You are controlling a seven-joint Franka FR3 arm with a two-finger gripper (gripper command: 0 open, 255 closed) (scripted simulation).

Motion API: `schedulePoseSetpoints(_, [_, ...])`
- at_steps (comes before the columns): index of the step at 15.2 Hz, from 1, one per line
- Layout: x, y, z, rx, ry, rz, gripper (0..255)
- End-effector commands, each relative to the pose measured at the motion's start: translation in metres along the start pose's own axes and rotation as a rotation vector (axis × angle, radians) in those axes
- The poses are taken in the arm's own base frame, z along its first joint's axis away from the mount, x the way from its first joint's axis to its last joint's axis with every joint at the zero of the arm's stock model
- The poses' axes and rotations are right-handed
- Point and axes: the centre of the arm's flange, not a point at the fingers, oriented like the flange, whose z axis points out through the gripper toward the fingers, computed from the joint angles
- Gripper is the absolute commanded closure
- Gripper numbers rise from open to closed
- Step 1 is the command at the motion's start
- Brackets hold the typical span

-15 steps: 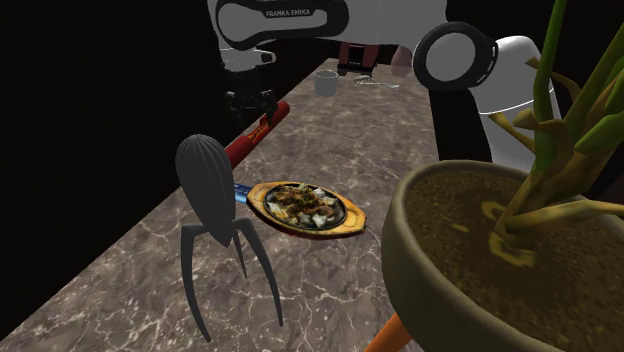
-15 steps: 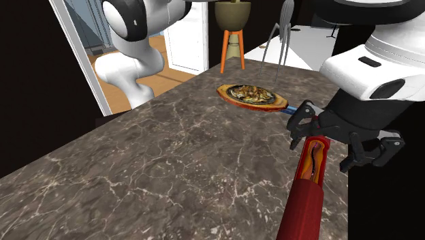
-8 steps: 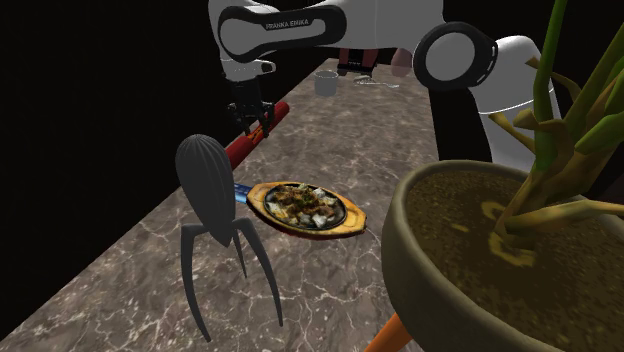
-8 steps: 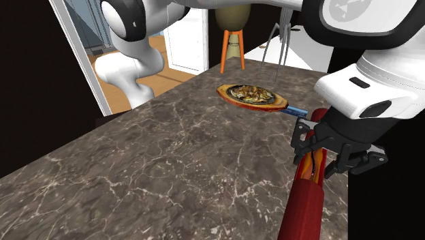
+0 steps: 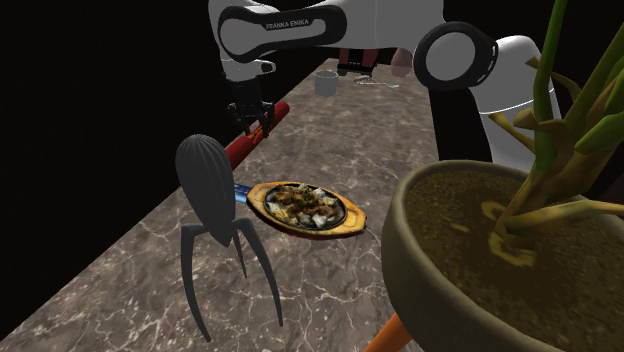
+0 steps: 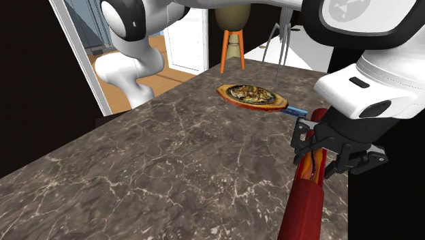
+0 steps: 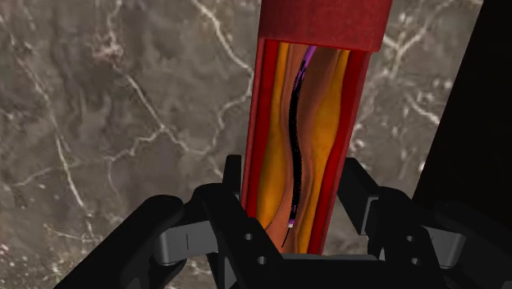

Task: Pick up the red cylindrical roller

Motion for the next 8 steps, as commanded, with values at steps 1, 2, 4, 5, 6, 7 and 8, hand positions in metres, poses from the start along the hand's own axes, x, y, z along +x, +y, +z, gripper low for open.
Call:
schedulePoseSetpoints(1, [0.000,0.001,-0.005,-0.001,0.000,-0.001,255])
schedulePoseSetpoints(2, [0.000,0.001,-0.010,-0.001,0.000,-0.001,255])
schedulePoseSetpoints(4, [-0.001,0.003,-0.020,-0.001,0.000,-0.001,255])
schedulePoseSetpoints(5, [-0.001,0.004,-0.026,-0.001,0.000,-0.001,255])
schedulePoseSetpoints(6, [-0.001,0.004,-0.031,-0.001,0.000,-0.001,255])
schedulePoseSetpoints(7, [-0.001,0.005,-0.036,-0.001,0.000,-0.001,255])
schedulePoseSetpoints(8, [-0.002,0.006,-0.041,-0.001,0.000,-0.001,255])
